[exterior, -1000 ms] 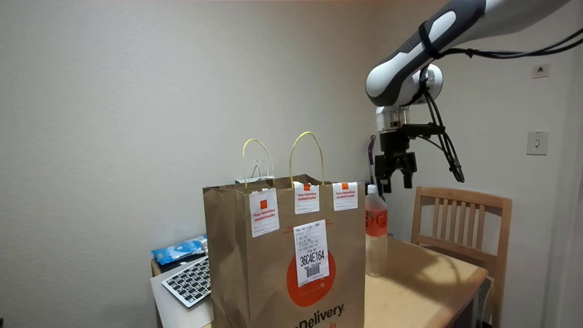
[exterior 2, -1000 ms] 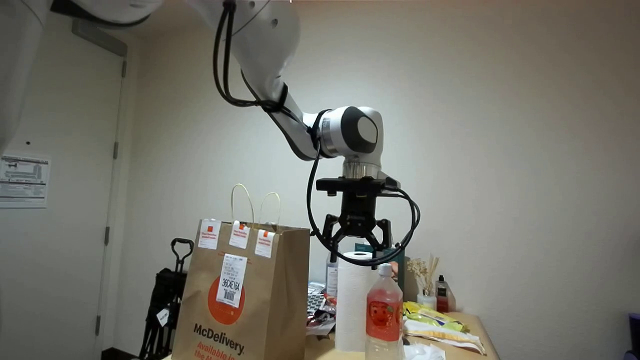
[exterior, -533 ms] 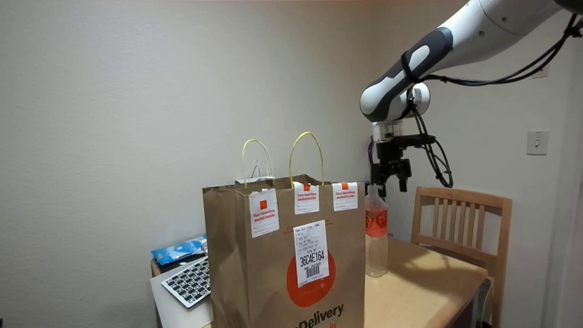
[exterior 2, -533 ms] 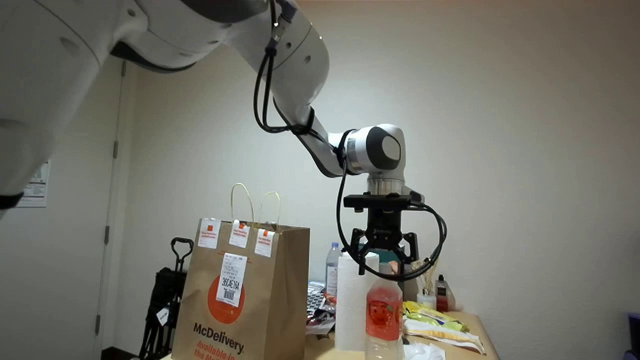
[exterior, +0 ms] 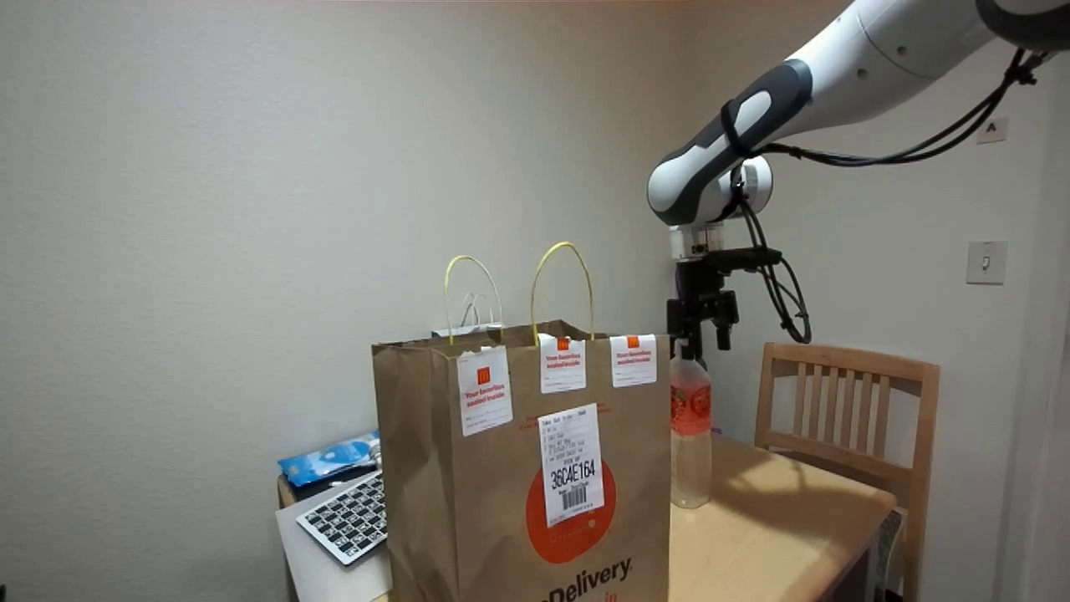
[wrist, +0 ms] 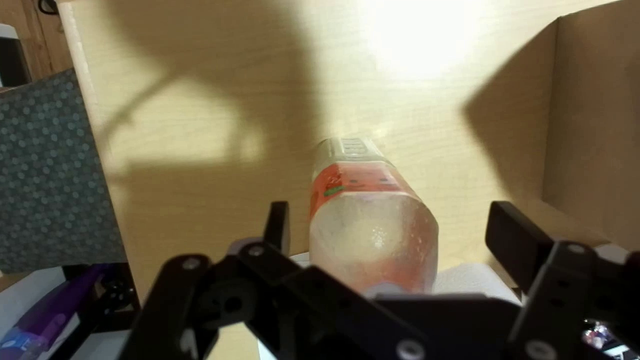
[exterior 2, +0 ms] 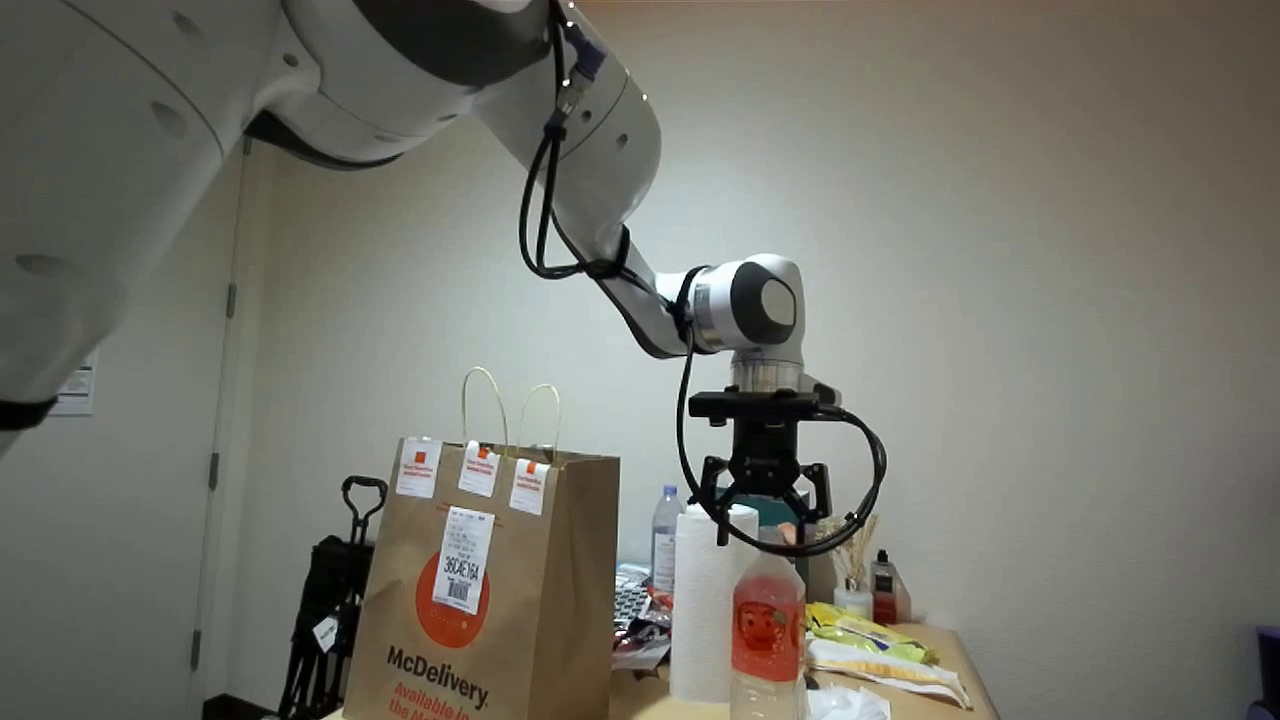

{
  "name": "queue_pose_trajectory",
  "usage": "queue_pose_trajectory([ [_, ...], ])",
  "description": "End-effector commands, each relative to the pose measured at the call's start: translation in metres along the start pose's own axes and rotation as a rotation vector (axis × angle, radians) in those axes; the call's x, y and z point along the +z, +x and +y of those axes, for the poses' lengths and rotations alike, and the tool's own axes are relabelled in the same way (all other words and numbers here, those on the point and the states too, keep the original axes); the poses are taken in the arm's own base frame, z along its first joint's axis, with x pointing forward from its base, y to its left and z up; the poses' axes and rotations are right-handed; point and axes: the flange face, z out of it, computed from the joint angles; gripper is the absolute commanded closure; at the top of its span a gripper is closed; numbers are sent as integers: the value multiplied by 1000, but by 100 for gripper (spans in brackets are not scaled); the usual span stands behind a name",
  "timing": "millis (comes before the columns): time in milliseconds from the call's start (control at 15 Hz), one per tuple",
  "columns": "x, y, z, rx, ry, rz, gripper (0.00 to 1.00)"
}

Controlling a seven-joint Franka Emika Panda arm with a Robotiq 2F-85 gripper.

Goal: Put the bottle inside the paper bag

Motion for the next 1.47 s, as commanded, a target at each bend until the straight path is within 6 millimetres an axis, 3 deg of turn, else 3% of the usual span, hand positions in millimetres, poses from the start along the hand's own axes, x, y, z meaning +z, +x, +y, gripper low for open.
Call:
queue_pose_trajectory([
  [0, 7, 15, 5, -58, 26, 16, 0],
  [400, 6, 32, -3, -125, 12, 32, 0],
  [467, 6, 34, -4, -132, 14, 33, 25],
  [600, 6, 38, -5, -151, 15, 34, 33],
  [1000, 6, 43, -4, -182, 15, 39, 74],
  [1133, 4, 44, -2, -189, 14, 45, 83],
  [1400, -6, 38, -1, -132, 19, 37, 86],
])
